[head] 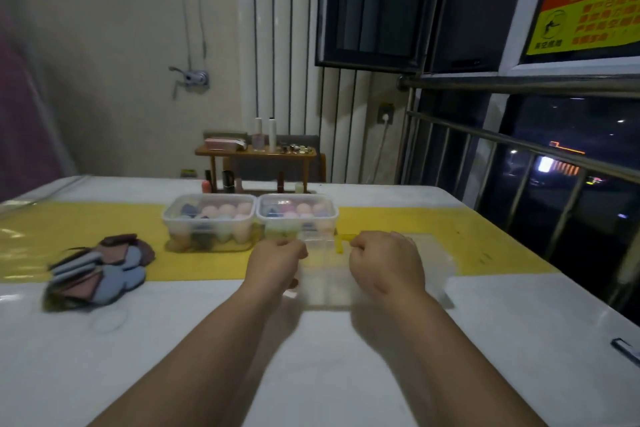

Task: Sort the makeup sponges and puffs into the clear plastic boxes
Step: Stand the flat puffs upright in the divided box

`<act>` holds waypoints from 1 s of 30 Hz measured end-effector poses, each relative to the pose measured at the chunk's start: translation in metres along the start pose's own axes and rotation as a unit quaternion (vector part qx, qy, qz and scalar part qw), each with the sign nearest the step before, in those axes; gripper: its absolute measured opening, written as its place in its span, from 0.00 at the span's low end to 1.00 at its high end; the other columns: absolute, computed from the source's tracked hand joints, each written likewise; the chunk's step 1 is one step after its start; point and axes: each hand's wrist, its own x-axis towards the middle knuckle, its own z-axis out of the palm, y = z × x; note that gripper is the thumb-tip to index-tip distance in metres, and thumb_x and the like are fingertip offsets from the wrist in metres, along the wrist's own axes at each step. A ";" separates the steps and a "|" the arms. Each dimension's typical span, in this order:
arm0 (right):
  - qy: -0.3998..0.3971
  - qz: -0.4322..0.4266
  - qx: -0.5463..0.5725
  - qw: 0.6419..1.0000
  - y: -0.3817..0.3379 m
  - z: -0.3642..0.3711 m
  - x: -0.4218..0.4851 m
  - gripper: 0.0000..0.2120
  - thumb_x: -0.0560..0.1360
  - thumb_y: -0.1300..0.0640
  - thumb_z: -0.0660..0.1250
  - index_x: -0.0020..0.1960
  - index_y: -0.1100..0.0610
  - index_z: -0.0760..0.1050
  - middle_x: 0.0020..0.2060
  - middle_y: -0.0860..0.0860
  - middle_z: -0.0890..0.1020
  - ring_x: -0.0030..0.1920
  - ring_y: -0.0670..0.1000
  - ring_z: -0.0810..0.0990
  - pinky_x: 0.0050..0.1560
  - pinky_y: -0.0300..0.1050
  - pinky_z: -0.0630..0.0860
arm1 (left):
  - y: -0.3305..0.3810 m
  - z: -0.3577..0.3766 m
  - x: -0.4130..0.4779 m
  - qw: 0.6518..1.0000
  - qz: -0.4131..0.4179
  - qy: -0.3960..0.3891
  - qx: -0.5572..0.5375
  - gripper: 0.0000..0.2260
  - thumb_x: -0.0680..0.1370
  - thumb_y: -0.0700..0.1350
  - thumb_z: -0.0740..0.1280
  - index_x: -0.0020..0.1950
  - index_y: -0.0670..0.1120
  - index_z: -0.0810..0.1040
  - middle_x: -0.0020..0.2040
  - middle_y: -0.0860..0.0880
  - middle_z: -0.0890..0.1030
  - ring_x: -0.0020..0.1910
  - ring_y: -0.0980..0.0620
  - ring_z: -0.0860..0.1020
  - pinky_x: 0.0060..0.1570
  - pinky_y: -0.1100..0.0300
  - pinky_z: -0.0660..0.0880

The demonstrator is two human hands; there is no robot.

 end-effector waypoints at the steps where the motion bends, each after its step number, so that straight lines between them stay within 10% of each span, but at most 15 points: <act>1: -0.010 -0.020 0.005 1.000 -0.011 0.003 0.002 0.18 0.76 0.55 0.57 0.58 0.50 0.82 0.57 0.50 0.83 0.59 0.57 0.77 0.61 0.46 0.69 | 0.001 -0.013 0.004 1.000 -0.003 0.016 0.000 0.04 0.72 0.37 0.66 0.40 0.42 0.81 0.37 0.44 0.77 0.35 0.45 0.73 0.33 0.56 0.74; 10: -0.070 -0.188 0.034 0.979 -0.106 0.031 0.018 0.19 0.77 0.52 0.58 0.62 0.46 0.80 0.60 0.49 0.82 0.60 0.55 0.78 0.59 0.48 0.74 | 0.001 -0.124 0.031 0.983 -0.003 0.179 0.031 0.07 0.70 0.35 0.64 0.44 0.41 0.80 0.38 0.41 0.78 0.35 0.43 0.74 0.35 0.54 0.71; 16: -0.149 -0.213 0.051 0.964 -0.104 0.025 0.043 0.17 0.76 0.43 0.61 0.63 0.41 0.79 0.62 0.44 0.81 0.61 0.49 0.77 0.60 0.47 0.75 | 0.009 -0.137 0.044 0.946 0.115 0.104 0.286 0.19 0.73 0.39 0.61 0.57 0.55 0.82 0.55 0.50 0.78 0.49 0.47 0.78 0.44 0.55 0.78; 23: -0.116 -0.296 -0.002 0.948 -0.096 0.028 0.037 0.30 0.73 0.37 0.68 0.73 0.41 0.69 0.74 0.39 0.68 0.72 0.44 0.64 0.70 0.41 0.61 | 0.002 -0.140 0.050 0.930 0.157 0.028 0.331 0.15 0.74 0.41 0.63 0.55 0.56 0.81 0.63 0.51 0.78 0.54 0.51 0.76 0.51 0.55 0.76; 27: -0.089 -0.286 -0.039 0.953 -0.089 0.030 0.037 0.33 0.70 0.32 0.67 0.73 0.38 0.68 0.75 0.38 0.64 0.74 0.46 0.60 0.73 0.46 0.54 | -0.004 -0.147 0.041 0.812 0.357 0.042 0.459 0.16 0.73 0.59 0.61 0.53 0.56 0.84 0.57 0.57 0.81 0.58 0.56 0.75 0.57 0.53 0.71; 30: -0.074 -0.230 -0.029 0.970 -0.078 0.026 0.039 0.35 0.65 0.27 0.68 0.69 0.38 0.72 0.68 0.39 0.71 0.70 0.46 0.64 0.69 0.46 0.60 | -0.001 -0.150 0.034 0.788 0.359 -0.043 0.498 0.30 0.66 0.75 0.61 0.58 0.58 0.81 0.58 0.61 0.79 0.60 0.59 0.72 0.60 0.56 0.67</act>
